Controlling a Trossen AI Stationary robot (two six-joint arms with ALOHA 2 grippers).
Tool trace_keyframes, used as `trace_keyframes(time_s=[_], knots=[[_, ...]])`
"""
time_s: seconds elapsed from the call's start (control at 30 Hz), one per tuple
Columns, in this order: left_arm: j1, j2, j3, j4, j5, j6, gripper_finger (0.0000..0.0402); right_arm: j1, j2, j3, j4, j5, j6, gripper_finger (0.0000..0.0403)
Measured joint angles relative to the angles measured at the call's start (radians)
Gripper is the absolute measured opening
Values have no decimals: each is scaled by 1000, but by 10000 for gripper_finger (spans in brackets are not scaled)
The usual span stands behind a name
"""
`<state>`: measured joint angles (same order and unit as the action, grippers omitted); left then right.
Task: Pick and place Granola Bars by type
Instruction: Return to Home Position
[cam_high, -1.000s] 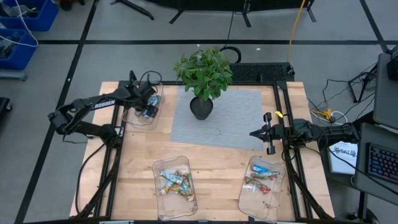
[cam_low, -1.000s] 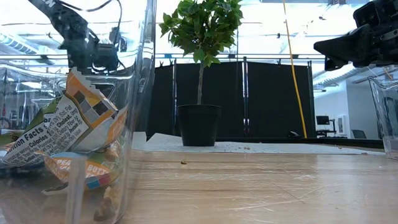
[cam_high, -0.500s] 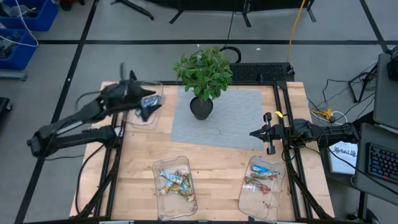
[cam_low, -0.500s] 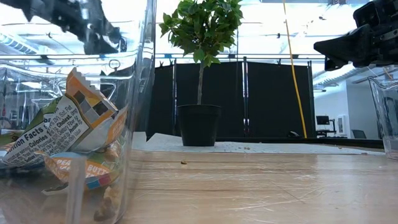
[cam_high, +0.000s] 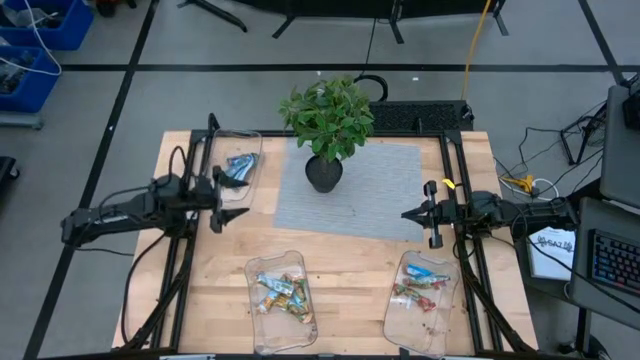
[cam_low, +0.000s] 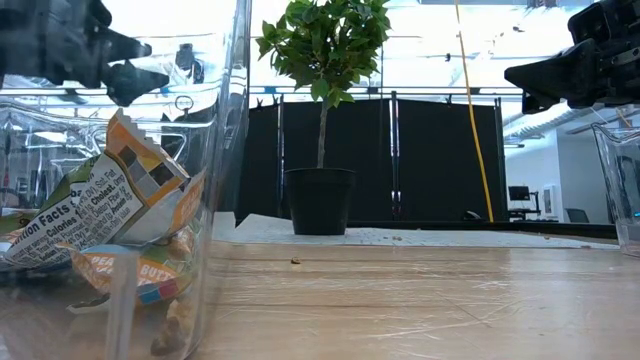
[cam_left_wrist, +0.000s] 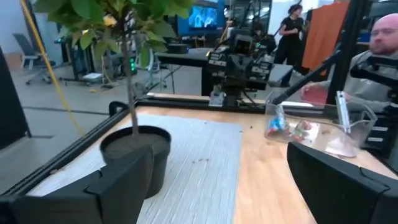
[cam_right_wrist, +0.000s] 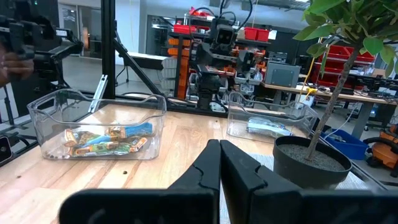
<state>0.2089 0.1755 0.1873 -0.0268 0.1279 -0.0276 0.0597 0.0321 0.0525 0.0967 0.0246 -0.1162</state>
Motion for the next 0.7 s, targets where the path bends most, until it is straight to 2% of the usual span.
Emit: trace_keyframes(time_s=[0.33, 0.5, 0.7], knots=[[-128, -21, -100, 92, -109, 42, 376, 0, 0, 0, 0, 0, 0, 0], [-186, -21, -124, 147, -130, 58, 374, 0, 0, 0, 0, 0, 0, 0], [-233, -20, -130, 109, -187, 74, 375, 0, 0, 0, 0, 0, 0, 0]])
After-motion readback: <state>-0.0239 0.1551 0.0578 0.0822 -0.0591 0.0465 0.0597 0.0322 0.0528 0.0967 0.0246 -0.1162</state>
